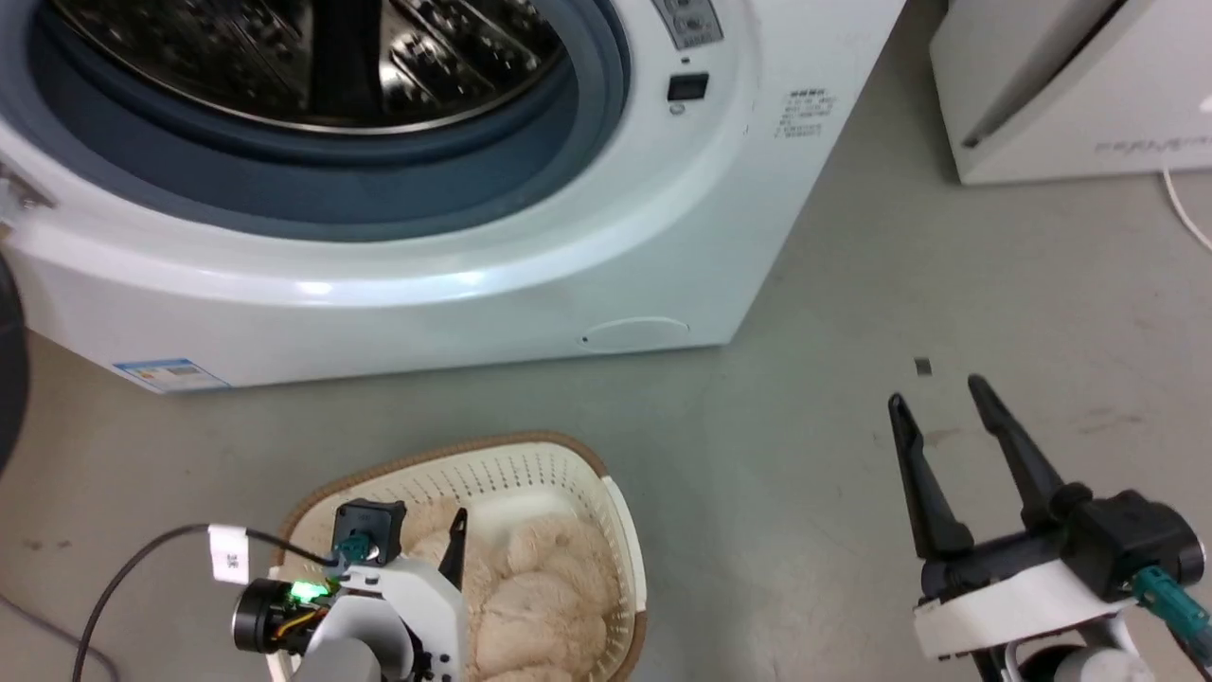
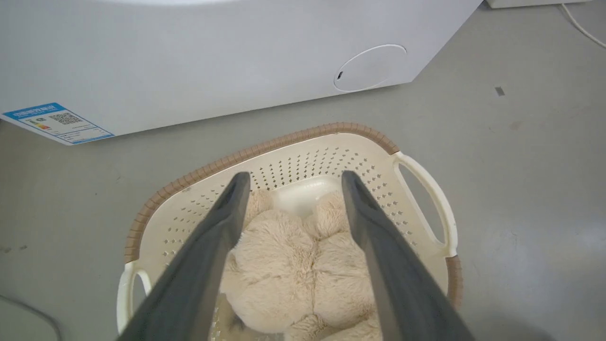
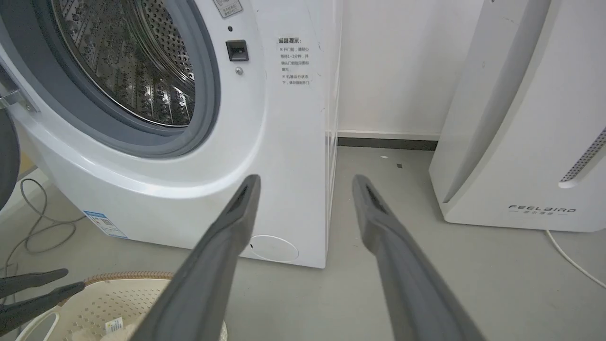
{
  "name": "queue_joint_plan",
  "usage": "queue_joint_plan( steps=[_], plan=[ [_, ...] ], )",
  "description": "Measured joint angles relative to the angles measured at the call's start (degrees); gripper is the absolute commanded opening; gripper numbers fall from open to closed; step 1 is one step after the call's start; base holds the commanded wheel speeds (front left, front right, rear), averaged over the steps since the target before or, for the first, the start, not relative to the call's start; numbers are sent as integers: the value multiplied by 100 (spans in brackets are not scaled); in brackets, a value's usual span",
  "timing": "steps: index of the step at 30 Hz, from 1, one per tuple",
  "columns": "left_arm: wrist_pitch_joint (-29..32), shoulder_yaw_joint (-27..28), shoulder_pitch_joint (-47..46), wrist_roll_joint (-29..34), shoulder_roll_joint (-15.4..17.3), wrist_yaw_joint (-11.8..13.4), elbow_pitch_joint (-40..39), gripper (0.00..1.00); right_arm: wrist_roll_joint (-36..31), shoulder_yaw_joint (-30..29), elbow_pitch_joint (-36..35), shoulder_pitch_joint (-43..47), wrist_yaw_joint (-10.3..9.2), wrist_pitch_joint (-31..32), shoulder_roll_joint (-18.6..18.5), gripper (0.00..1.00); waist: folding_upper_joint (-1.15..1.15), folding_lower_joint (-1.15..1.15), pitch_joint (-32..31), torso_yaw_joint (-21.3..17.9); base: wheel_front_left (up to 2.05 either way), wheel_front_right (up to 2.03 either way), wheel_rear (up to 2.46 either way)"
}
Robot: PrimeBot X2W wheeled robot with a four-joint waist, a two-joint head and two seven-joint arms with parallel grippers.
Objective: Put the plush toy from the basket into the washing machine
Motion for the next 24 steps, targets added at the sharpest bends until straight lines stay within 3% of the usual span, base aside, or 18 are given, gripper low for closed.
queue_joint_plan(
  steps=[11, 24],
  plan=[
    [-10, -214, -573, -109, 214, -40, 764, 100, 181, 22, -186, -227, 0, -114, 0, 100, 0, 0, 692, -203, 0, 0, 0],
    [385, -612, -1291, -146, 583, 33, 1581, 100, 300, 73, -497, -396, 0, -266, 0, 100, 0, 0, 1594, -435, 0, 0, 0]
  ],
)
